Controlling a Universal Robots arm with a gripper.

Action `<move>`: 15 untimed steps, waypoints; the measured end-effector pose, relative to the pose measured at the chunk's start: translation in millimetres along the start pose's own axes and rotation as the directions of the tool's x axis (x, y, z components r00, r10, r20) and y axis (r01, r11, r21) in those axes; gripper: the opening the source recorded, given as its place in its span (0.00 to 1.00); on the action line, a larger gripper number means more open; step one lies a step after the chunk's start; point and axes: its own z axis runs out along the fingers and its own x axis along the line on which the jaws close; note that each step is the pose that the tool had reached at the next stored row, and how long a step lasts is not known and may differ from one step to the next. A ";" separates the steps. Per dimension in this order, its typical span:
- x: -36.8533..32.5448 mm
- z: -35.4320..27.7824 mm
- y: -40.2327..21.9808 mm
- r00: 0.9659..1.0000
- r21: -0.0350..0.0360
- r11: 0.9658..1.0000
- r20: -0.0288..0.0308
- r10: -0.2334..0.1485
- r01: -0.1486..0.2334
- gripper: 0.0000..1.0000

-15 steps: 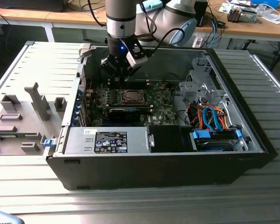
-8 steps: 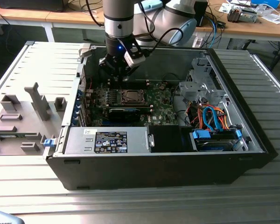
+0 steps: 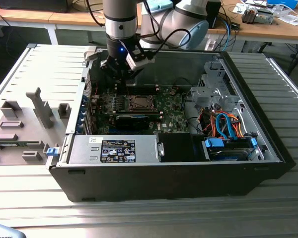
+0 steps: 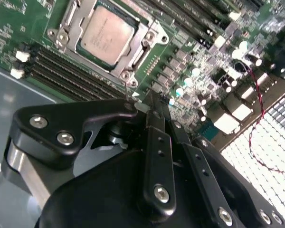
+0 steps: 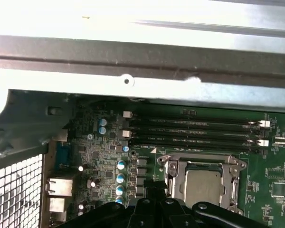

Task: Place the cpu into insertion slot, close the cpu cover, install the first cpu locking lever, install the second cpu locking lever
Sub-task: 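Install the first cpu locking lever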

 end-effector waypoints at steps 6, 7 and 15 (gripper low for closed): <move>5.8 -3.2 7.2 1.000 -0.002 1.000 0.000 0.000 0.000 0.11; 5.7 -4.3 9.9 1.000 -0.002 1.000 0.001 0.000 0.000 0.11; 0.6 -4.7 17.9 1.000 -0.005 1.000 0.000 -0.004 0.004 0.11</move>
